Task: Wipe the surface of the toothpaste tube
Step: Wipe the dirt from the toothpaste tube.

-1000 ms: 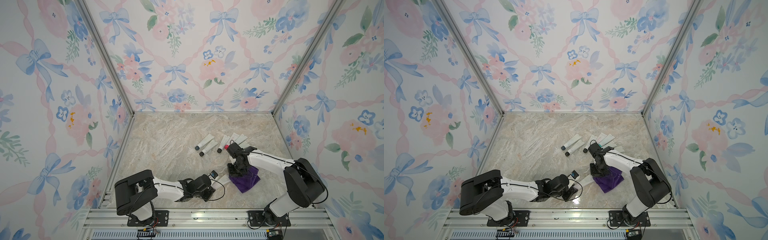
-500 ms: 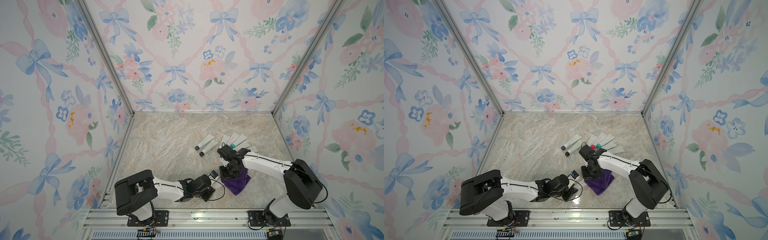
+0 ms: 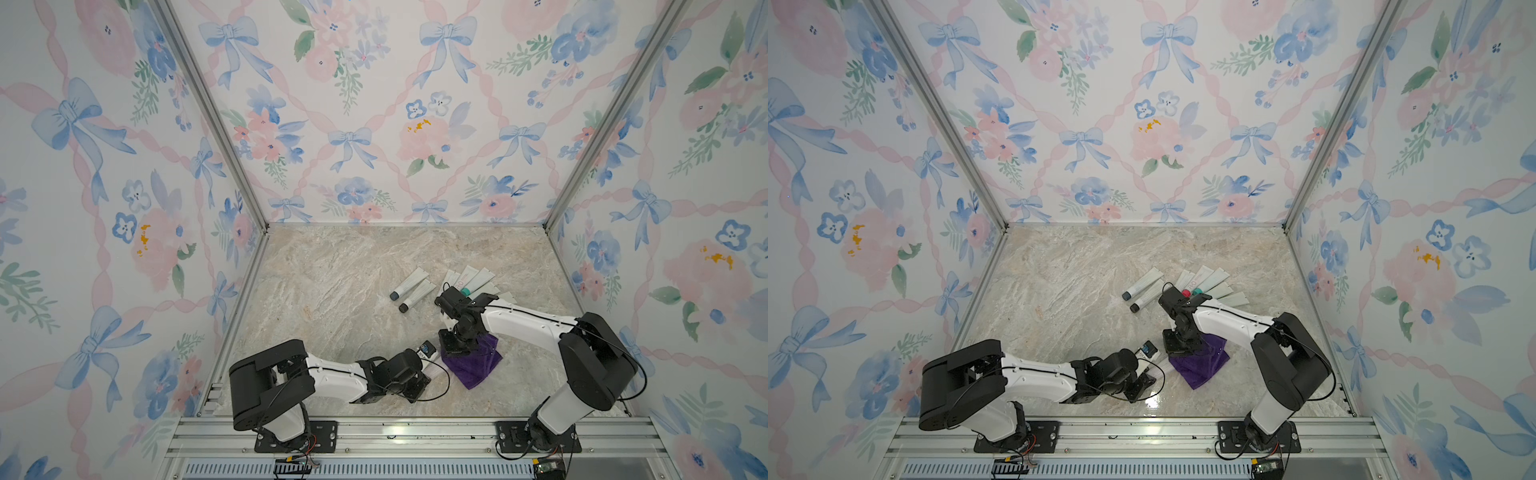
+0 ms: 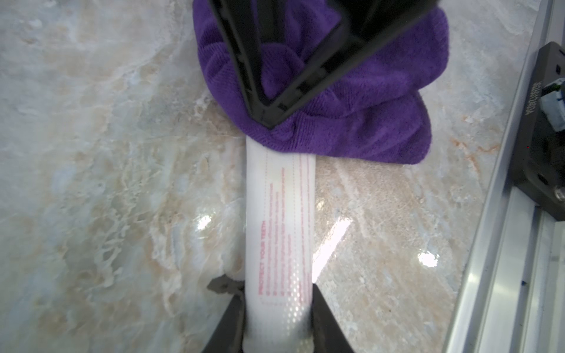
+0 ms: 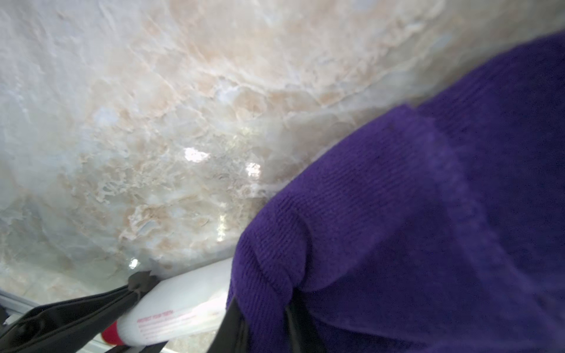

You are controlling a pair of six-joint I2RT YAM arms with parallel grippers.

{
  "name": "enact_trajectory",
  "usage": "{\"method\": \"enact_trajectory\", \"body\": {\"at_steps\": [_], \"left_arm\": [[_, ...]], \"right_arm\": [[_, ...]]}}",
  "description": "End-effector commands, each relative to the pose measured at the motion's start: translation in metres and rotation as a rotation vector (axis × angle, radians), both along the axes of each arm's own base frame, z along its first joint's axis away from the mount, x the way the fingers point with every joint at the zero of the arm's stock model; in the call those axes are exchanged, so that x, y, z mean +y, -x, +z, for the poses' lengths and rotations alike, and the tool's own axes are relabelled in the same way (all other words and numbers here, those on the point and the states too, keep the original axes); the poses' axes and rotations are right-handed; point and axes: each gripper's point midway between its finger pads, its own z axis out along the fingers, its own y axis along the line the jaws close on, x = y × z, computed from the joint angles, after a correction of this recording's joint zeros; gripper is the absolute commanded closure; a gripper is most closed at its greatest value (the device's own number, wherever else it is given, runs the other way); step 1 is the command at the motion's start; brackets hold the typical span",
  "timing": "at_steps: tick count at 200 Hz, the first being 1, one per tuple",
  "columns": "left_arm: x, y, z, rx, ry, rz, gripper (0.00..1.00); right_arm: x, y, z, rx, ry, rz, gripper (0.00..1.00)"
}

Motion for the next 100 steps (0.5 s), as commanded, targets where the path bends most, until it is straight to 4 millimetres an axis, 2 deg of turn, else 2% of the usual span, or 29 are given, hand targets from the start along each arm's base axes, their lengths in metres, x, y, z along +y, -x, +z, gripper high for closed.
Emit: {"method": "enact_trajectory", "body": {"at_steps": [1,38,56,77,80,100], "left_arm": [[0.012,0.001,-0.014,0.012,-0.060,0.010,0.69],[0.012,0.001,-0.014,0.012,-0.060,0.011,0.69],[0.012,0.001,-0.013,0.012,-0.059,0.011,0.69],[0.012,0.000,-0.014,0.011,-0.060,0.012,0.69],[0.012,0.000,-0.014,0.011,-0.060,0.012,0.69],[0.012,0.000,-0.014,0.011,-0.060,0.014,0.69]], "right_arm": [[-0.058,0.003,-0.024,0.022,0.268,0.006,0.80],[-0.064,0.000,-0.023,0.009,0.300,0.002,0.80],[-0.061,0.002,-0.020,0.005,0.274,-0.002,0.80],[-0.035,0.011,-0.016,0.037,0.116,-0.020,0.80],[-0.028,0.011,-0.010,0.025,0.072,-0.024,0.80],[0.002,0.021,0.002,0.043,-0.075,-0.020,0.80]]}}
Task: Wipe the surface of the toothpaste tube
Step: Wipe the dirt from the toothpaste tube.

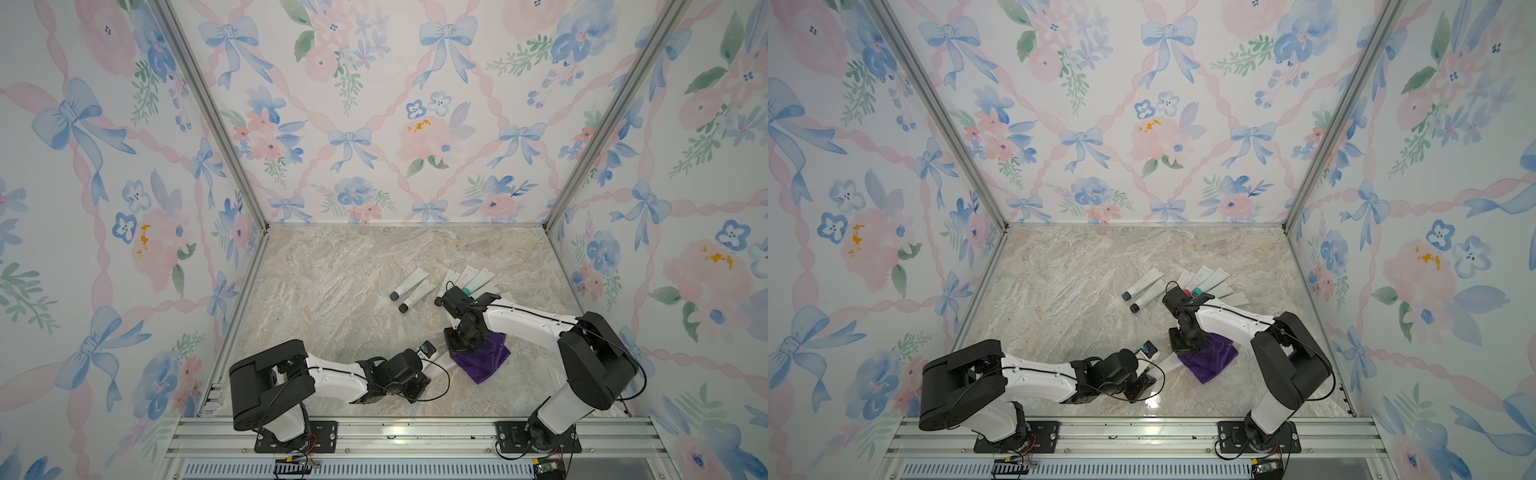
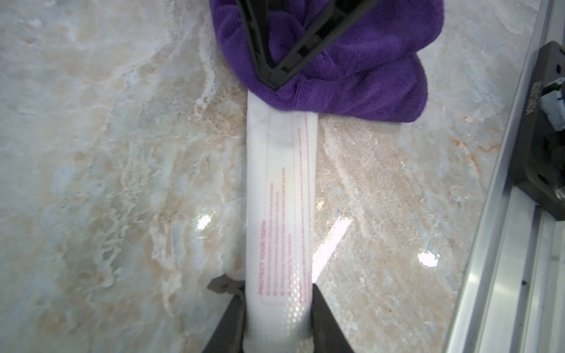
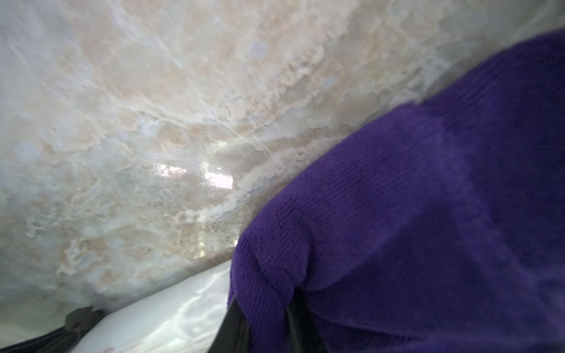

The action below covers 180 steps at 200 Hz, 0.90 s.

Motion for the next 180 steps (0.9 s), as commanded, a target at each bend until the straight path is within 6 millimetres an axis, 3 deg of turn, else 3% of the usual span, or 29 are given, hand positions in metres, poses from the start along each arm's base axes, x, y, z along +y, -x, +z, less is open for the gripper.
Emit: {"method": "enact_trajectory", "body": {"at_steps": [1,27,45,69,94,137,159,180], "left_arm": [[0.012,0.000,-0.014,0.011,-0.060,0.015,0.69],[0.012,0.000,-0.014,0.012,-0.061,0.014,0.69],[0.012,0.000,-0.014,0.010,-0.062,0.014,0.69],[0.012,0.000,-0.014,0.010,-0.062,0.014,0.69],[0.013,0.000,-0.015,0.011,-0.063,0.014,0.69],[0.012,0.001,-0.014,0.011,-0.060,0.013,0.69],[0.012,0.001,-0.014,0.012,-0.061,0.013,0.69],[0.012,0.001,-0.014,0.010,-0.061,0.012,0.69]], "right_arm": [[0.020,0.028,0.005,0.092,-0.130,-0.006,0.80],[0.046,0.041,0.015,0.111,-0.232,0.024,0.80],[0.047,0.042,0.013,0.118,-0.240,0.026,0.80],[0.030,0.036,-0.001,0.128,-0.180,0.006,0.80],[-0.005,0.022,-0.018,0.130,-0.068,-0.032,0.80],[-0.049,0.006,-0.023,0.090,0.125,-0.054,0.80],[-0.053,0.006,-0.023,0.083,0.152,-0.048,0.80],[-0.043,0.008,-0.019,0.071,0.146,-0.026,0.80]]}}
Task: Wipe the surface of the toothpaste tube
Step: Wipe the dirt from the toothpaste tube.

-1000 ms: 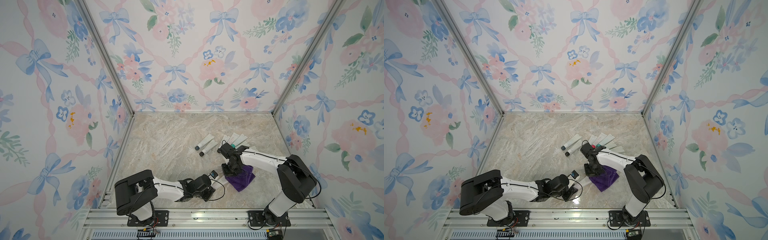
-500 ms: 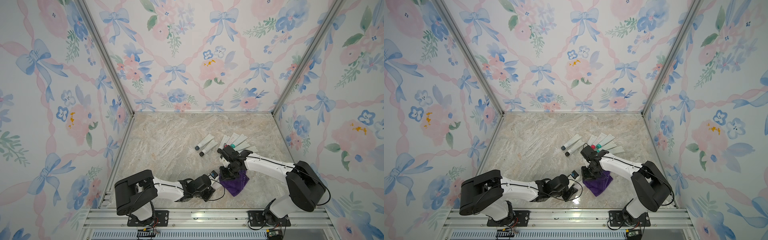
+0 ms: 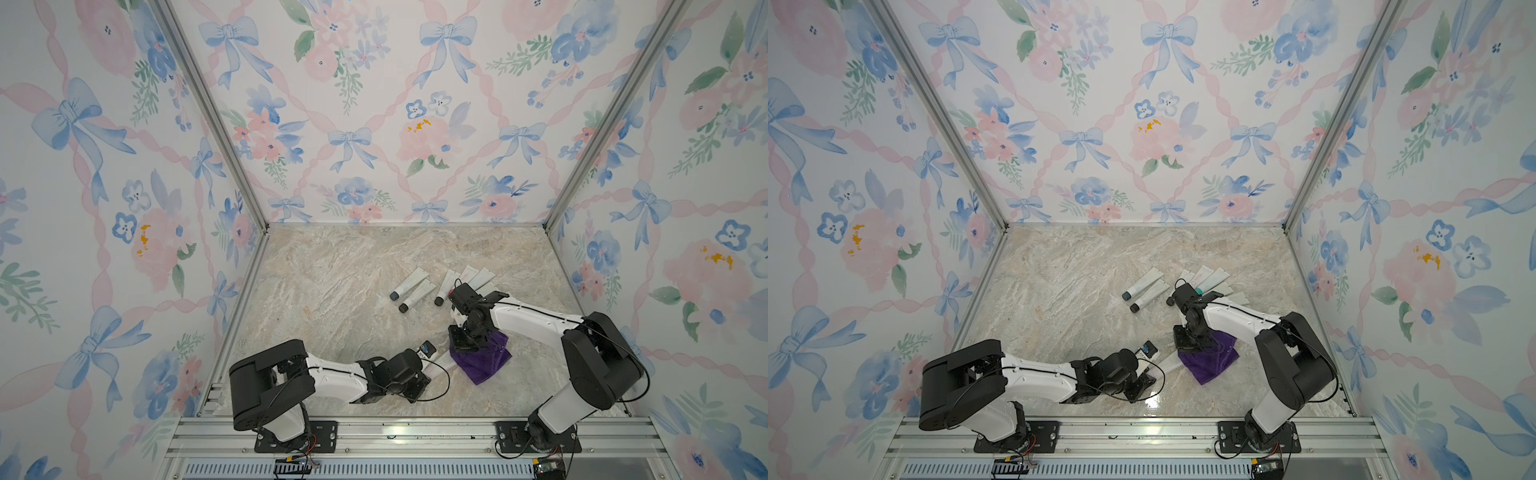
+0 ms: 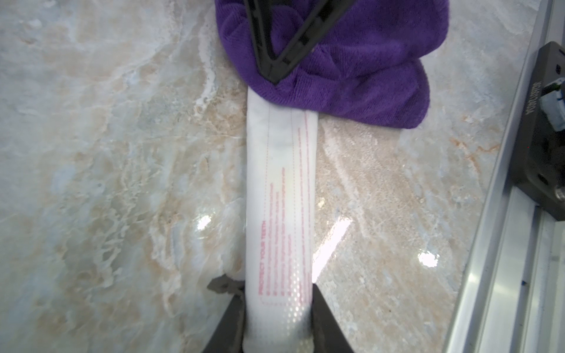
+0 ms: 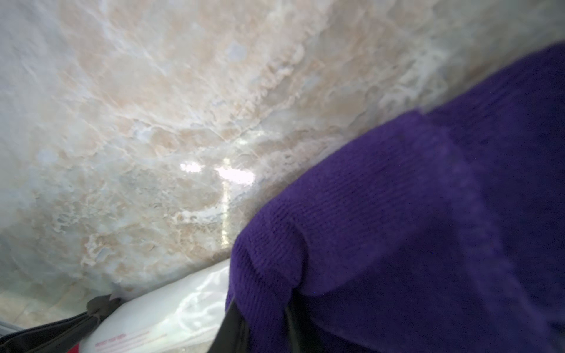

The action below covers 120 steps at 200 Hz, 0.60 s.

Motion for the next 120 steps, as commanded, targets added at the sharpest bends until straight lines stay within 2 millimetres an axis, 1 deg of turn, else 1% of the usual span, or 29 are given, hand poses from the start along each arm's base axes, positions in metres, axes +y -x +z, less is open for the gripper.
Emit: {"method": "enact_trajectory", "body": {"at_steps": [1,10,29,32,41,57,67,77,92,106,120], "left_arm": [[0.012,0.001,-0.013,0.009,-0.060,0.012,0.69],[0.012,0.001,-0.014,0.010,-0.061,0.013,0.69],[0.012,0.001,-0.014,0.011,-0.061,0.013,0.69],[0.012,0.001,-0.014,0.010,-0.060,0.013,0.69],[0.012,0.001,-0.014,0.011,-0.060,0.012,0.69],[0.012,0.001,-0.014,0.011,-0.061,0.012,0.69],[0.012,0.001,-0.014,0.010,-0.061,0.011,0.69],[0.012,0.001,-0.014,0.010,-0.061,0.012,0.69],[0.012,0.001,-0.014,0.010,-0.062,0.011,0.69],[0.012,0.001,-0.015,0.011,-0.063,0.011,0.69],[0.012,0.001,-0.014,0.010,-0.061,0.012,0.69]], "right_arm": [[-0.031,0.015,-0.015,0.037,0.190,0.028,0.80],[-0.021,0.018,-0.011,0.033,0.169,0.044,0.80],[0.009,0.029,-0.008,0.056,0.073,0.072,0.80],[0.015,0.028,-0.001,0.040,0.042,0.075,0.80],[0.028,0.033,0.004,0.041,-0.009,0.082,0.80],[0.046,0.042,0.009,0.057,-0.083,0.097,0.80],[0.055,0.048,0.010,0.069,-0.115,0.106,0.80],[0.059,0.052,0.009,0.078,-0.135,0.109,0.80],[0.060,0.055,0.007,0.089,-0.146,0.108,0.80],[0.054,0.053,0.004,0.090,-0.124,0.104,0.80],[0.040,0.048,-0.002,0.091,-0.083,0.086,0.80]]}}
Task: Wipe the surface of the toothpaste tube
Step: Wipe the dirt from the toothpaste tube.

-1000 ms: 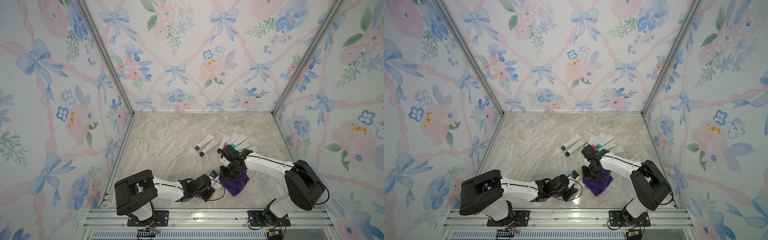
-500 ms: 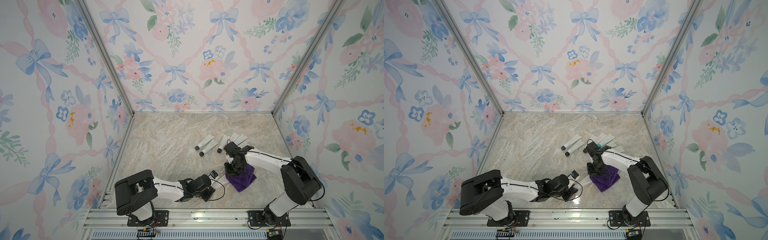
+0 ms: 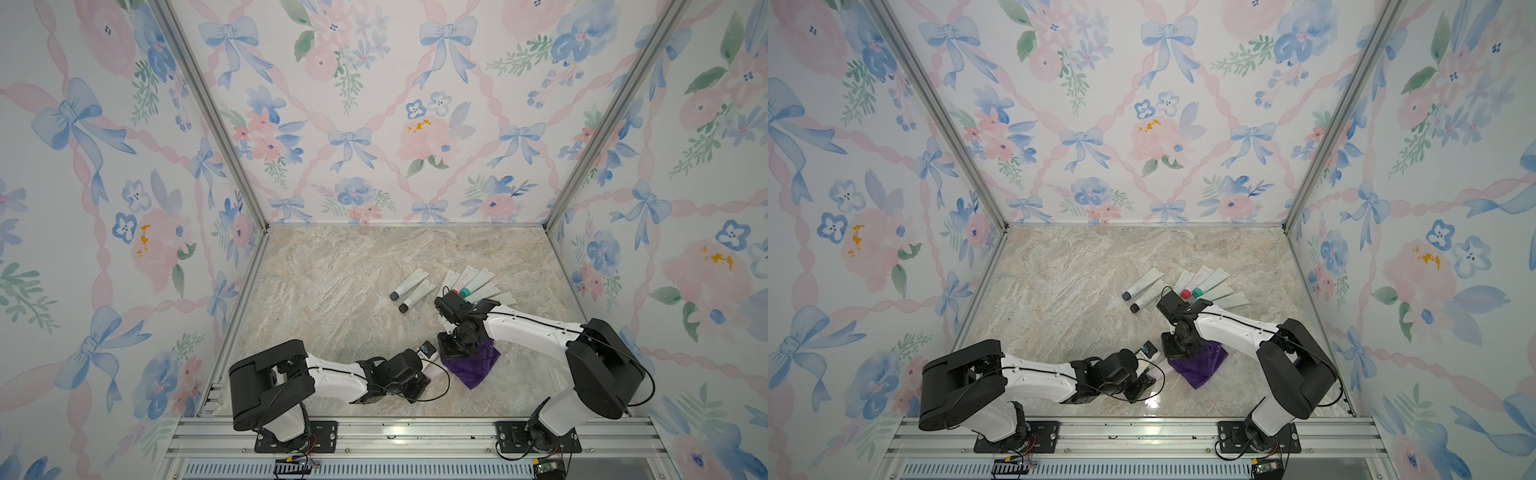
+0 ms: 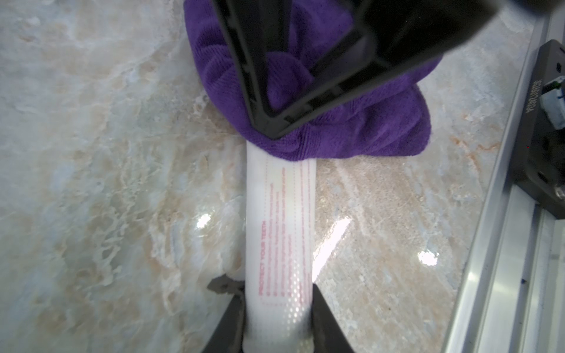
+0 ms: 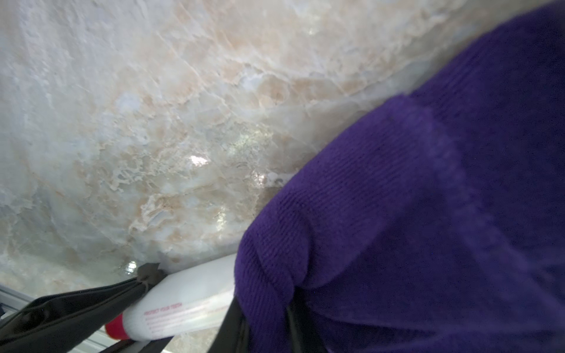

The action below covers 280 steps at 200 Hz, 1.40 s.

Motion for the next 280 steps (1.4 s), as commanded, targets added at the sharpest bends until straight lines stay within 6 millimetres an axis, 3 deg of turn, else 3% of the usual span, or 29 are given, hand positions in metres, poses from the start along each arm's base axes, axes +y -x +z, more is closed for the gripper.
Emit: {"method": "enact_trajectory", "body": {"at_steps": [1,34,56,74,144,201,265,280], "left_arm": [[0.012,0.001,-0.014,0.009,-0.061,0.013,0.69],[0.013,0.001,-0.014,0.008,-0.061,0.013,0.69],[0.012,0.001,-0.014,0.009,-0.061,0.013,0.69],[0.012,0.001,-0.014,0.008,-0.061,0.013,0.69],[0.012,0.001,-0.013,0.007,-0.060,0.012,0.69],[0.011,0.001,-0.014,0.007,-0.061,0.008,0.69],[0.012,0.001,-0.013,0.006,-0.061,0.011,0.69],[0.011,0.001,-0.013,0.006,-0.060,0.011,0.69]], "right_arm": [[-0.004,0.022,-0.013,0.115,-0.016,-0.001,0.80],[-0.058,-0.005,-0.014,0.033,0.235,-0.031,0.80],[-0.077,-0.015,-0.015,0.012,0.335,-0.034,0.80],[-0.079,-0.018,-0.016,0.008,0.347,-0.038,0.80],[-0.008,-0.001,-0.018,0.085,0.080,0.017,0.80],[0.022,0.015,-0.007,0.117,-0.013,0.061,0.80],[0.065,0.039,-0.005,0.253,-0.338,-0.021,0.80],[0.072,0.042,0.004,0.258,-0.410,-0.034,0.80]]}}
